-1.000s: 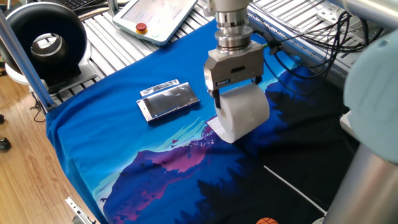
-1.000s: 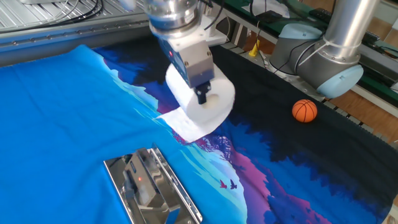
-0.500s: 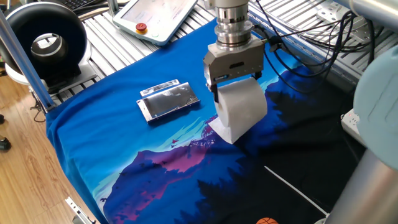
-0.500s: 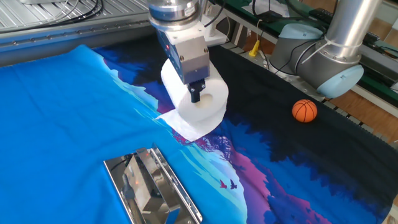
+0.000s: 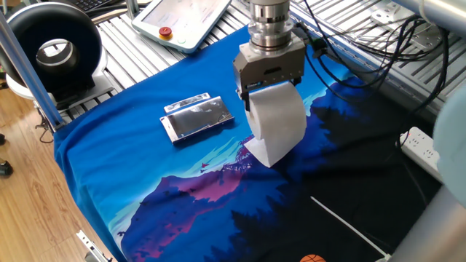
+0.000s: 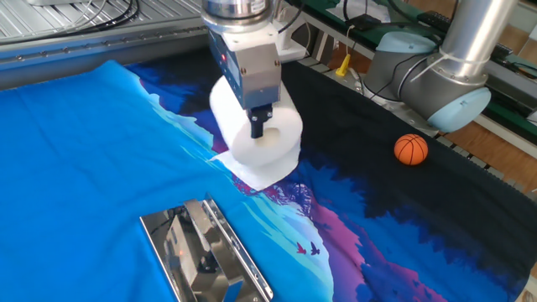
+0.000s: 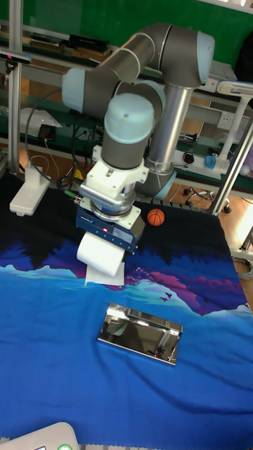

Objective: Put the toilet paper on its holder

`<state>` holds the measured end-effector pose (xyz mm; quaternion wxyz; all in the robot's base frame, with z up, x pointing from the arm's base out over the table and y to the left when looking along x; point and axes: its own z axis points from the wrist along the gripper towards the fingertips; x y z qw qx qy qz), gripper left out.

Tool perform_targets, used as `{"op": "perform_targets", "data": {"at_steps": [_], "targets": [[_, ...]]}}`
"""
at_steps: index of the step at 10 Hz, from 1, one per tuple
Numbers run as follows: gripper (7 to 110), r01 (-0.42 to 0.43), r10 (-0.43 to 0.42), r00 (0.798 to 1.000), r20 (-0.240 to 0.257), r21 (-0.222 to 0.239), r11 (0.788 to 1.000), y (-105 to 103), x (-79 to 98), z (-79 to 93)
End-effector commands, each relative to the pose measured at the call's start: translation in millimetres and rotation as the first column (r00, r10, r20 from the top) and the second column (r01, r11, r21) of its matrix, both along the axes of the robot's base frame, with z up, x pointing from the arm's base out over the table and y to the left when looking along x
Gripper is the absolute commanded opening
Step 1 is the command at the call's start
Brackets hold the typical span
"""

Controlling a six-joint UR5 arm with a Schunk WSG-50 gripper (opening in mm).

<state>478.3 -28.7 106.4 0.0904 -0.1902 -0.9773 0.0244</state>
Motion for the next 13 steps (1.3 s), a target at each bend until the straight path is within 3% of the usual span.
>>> {"op": "perform_targets", "data": {"at_steps": [1,2,4,8,11,13], "targets": [[7,-0.046,0.048,0.996,0.069,-0.030,0.998,5,17.2,8.4],[7,-0.066,0.069,0.995,0.068,-0.047,0.997,4,20.7,6.1],[7,-0.085,0.088,0.992,0.095,-0.040,0.996,7,28.4,4.7],[7,-0.091,0.097,0.992,0.082,-0.079,0.993,-3,26.1,5.7],[7,-0.097,0.100,0.986,0.131,-0.028,0.995,10,37.2,3.9],[7,-0.113,0.117,0.987,0.113,-0.038,0.993,7,33.3,4.3]]}}
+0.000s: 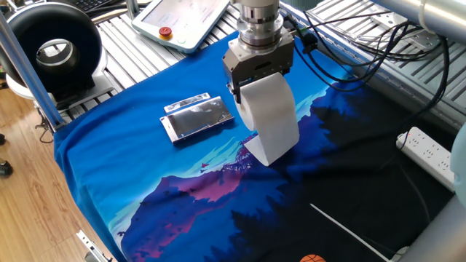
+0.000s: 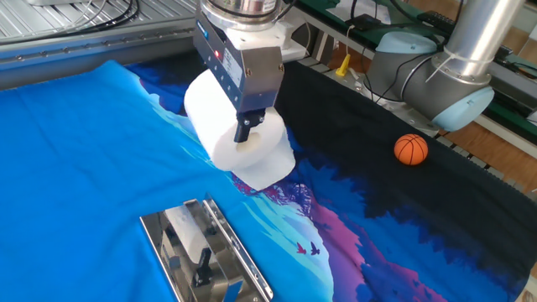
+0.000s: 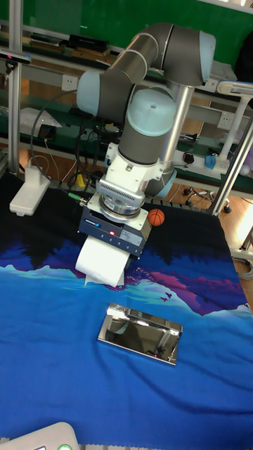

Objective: Put the toilet paper on its holder

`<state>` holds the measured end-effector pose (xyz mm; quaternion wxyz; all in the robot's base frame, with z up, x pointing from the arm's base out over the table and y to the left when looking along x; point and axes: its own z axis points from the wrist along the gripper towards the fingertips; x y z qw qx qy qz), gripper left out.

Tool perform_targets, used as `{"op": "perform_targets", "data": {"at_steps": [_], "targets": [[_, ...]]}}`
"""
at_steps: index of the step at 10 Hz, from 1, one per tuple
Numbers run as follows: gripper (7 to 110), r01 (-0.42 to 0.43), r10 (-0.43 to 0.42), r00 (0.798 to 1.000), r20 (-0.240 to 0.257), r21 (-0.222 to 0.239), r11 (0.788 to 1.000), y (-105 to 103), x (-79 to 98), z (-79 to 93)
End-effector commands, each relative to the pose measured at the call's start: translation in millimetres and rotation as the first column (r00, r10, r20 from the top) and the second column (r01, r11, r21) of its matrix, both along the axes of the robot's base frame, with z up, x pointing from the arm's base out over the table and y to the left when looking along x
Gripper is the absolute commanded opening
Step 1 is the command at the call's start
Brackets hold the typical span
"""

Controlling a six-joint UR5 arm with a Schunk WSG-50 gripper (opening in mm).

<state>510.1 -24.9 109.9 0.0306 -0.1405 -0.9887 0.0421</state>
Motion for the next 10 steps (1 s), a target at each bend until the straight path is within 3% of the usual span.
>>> {"op": "perform_targets", "data": {"at_steps": [1,4,6,9,10], "targets": [[7,-0.021,0.021,1.000,0.004,0.025,0.999,5,1.6,0.7],[7,-0.034,0.034,0.999,-0.006,0.029,0.999,-14,21.4,0.6],[7,-0.057,0.057,0.998,0.003,0.035,0.998,-33,47.8,-8.4],[7,-0.039,0.036,0.999,0.039,0.091,0.995,-23,96.4,-27.3],[7,-0.051,0.048,0.998,0.039,0.085,0.995,-23,105.8,-32.6]]}}
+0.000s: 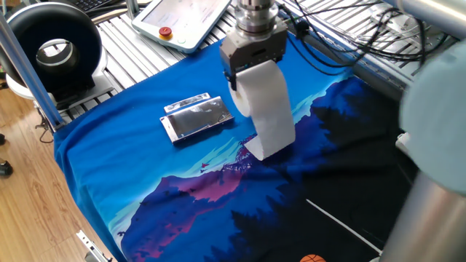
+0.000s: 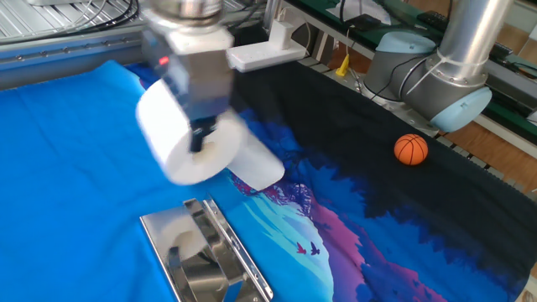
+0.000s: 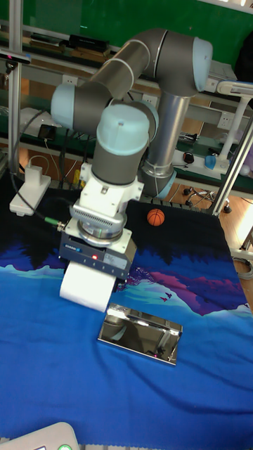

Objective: Put the toilet paper on its holder

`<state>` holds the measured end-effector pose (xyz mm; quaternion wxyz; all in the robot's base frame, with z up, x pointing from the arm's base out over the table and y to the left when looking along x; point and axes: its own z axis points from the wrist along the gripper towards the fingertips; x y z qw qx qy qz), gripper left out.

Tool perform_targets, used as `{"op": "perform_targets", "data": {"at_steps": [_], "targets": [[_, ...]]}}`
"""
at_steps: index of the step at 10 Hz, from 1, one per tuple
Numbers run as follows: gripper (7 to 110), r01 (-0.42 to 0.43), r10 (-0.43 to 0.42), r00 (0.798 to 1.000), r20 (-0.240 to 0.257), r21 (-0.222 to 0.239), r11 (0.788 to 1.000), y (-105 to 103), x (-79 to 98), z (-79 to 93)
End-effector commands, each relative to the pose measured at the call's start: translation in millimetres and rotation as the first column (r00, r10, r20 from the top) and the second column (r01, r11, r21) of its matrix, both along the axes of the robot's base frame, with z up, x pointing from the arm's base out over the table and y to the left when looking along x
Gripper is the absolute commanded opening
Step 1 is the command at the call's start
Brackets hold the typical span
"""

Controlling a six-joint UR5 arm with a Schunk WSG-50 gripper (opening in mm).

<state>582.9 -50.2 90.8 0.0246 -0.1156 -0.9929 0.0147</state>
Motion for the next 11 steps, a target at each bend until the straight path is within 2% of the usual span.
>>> {"op": "perform_targets", "data": {"at_steps": [1,2,4,7,11], "targets": [[7,0.006,-0.006,1.000,0.020,0.027,1.000,7,39.1,-15.8],[7,0.008,-0.008,1.000,0.000,0.021,1.000,8,35.1,-16.2],[7,0.048,-0.047,0.999,-0.021,0.064,0.997,21,31.7,-16.7],[7,0.077,-0.075,0.997,-0.031,0.073,0.994,30,24.6,-12.6],[7,0.136,-0.134,0.991,-0.027,0.103,0.985,38,28.8,-18.6]]}}
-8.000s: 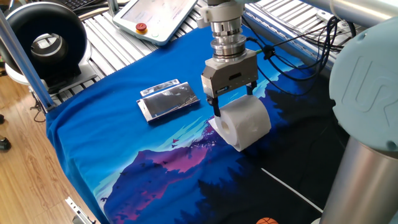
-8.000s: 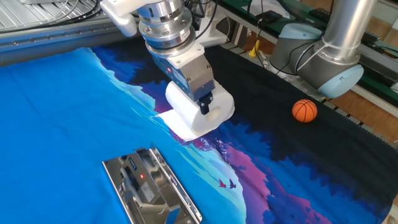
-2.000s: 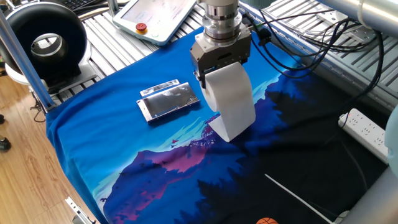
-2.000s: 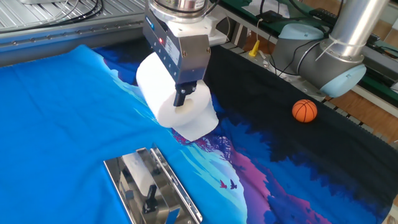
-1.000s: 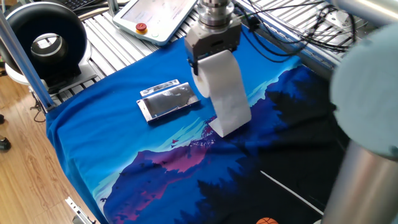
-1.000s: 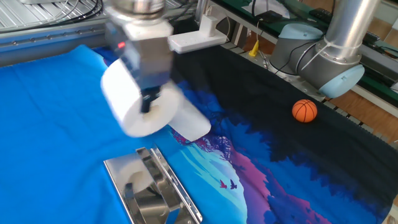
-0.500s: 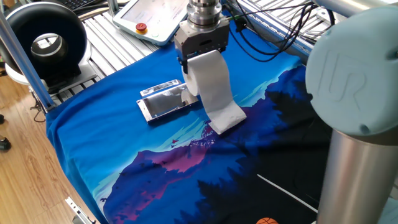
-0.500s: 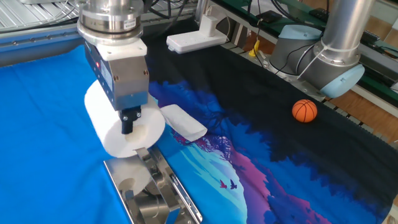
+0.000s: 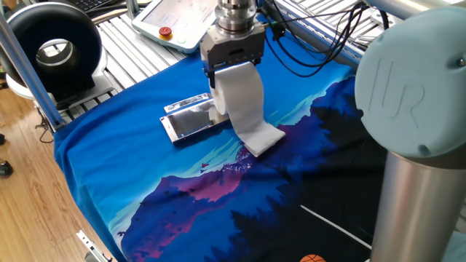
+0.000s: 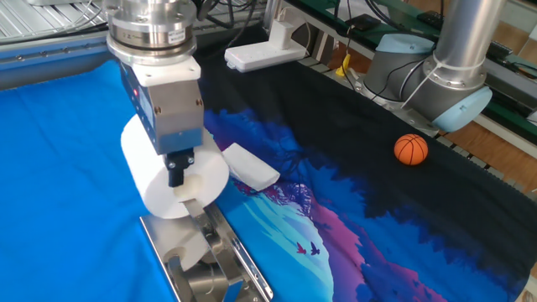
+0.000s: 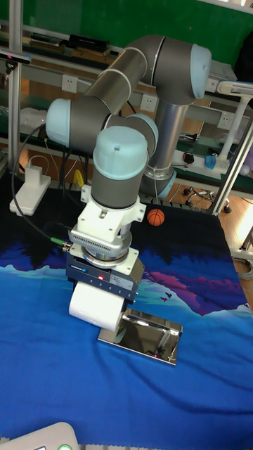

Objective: Put the toilet paper on its holder

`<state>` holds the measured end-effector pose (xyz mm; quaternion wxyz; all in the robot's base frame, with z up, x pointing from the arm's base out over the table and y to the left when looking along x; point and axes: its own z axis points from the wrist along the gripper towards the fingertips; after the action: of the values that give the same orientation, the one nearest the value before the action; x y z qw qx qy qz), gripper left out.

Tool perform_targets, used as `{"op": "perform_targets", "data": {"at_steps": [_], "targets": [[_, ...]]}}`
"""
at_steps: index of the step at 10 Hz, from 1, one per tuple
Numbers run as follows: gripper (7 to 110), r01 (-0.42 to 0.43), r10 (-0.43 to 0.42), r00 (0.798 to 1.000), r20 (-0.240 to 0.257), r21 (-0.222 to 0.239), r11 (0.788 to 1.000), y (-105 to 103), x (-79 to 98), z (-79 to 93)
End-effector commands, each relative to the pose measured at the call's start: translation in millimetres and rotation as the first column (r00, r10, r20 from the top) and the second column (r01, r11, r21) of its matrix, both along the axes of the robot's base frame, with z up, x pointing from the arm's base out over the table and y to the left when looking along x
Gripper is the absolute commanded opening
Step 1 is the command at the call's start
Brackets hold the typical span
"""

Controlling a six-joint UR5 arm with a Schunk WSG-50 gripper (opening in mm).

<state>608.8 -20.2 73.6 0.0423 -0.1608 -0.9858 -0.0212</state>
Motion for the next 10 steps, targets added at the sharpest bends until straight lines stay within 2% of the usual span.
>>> {"op": "perform_targets", "data": {"at_steps": [1,4,6,8,10], "targets": [[7,0.048,-0.048,0.999,0.015,0.031,0.998,7,5.9,-2.6],[7,0.044,-0.044,0.998,0.054,0.004,0.999,0,15.7,-4.0],[7,0.036,-0.034,0.998,0.057,-0.031,0.999,-8,14.4,-3.8],[7,0.018,-0.011,0.997,0.071,-0.102,0.995,-23,13.3,-2.9],[7,0.037,-0.026,0.993,0.111,-0.096,0.995,-22,23.3,-2.8]]}}
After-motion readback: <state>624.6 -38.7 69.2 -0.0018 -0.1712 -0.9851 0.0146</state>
